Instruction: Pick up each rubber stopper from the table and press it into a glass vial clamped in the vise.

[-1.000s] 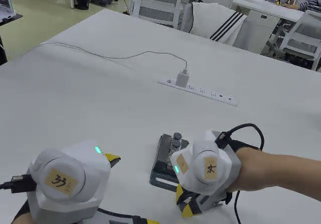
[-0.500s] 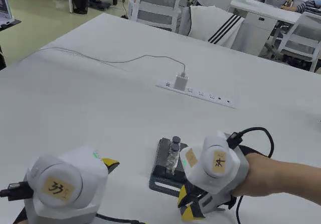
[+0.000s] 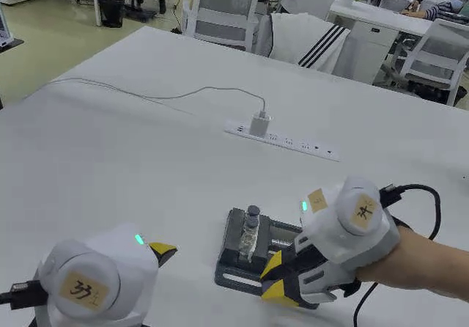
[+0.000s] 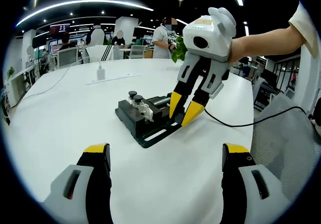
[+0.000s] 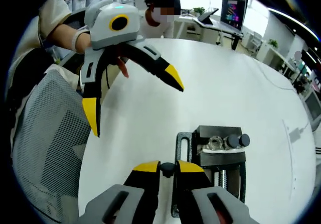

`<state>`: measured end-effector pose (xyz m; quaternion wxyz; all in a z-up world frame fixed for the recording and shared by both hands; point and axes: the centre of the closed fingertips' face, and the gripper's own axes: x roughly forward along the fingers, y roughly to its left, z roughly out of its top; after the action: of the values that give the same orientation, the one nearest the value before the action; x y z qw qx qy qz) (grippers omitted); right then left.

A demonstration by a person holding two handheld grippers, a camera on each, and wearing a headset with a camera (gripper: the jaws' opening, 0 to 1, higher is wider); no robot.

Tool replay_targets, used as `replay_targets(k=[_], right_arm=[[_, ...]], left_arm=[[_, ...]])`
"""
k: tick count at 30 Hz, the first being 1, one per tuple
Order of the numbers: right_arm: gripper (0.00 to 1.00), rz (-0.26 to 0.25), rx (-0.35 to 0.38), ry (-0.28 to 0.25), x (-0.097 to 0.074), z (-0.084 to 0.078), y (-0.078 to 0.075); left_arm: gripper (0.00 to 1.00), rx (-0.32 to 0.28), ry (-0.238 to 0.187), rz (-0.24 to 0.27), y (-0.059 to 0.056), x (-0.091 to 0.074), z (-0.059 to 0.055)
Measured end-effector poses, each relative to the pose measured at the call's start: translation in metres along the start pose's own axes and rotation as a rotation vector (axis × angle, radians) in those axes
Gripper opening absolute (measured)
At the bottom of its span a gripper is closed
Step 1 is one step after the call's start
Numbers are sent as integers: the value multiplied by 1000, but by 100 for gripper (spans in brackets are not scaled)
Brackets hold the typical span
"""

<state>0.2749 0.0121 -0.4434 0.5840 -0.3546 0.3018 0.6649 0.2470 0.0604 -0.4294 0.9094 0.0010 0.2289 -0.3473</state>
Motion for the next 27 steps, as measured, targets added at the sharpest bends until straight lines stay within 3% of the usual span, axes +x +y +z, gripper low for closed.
replay_targets(k=[3, 8, 16, 19, 25, 27], right_arm=[[8, -25, 45, -63, -6, 9, -2], [8, -68, 169, -242, -20, 36, -10], [8, -67, 375, -541, -52, 79, -17], [8, -56, 405, -608, -61, 87, -17], [8, -24, 539, -781, -79, 102, -19], [8, -30, 553, -797, -82, 100, -20]], left_arm=[[90, 3, 1, -4, -1, 2, 1], [86, -7, -29, -19, -4, 6, 10], [71, -26, -141, -45, -8, 9, 44], [62, -24, -176, -54, -9, 9, 55], [44, -51, -226, -91, -13, 10, 72], [38, -54, -242, -102, -14, 10, 76]])
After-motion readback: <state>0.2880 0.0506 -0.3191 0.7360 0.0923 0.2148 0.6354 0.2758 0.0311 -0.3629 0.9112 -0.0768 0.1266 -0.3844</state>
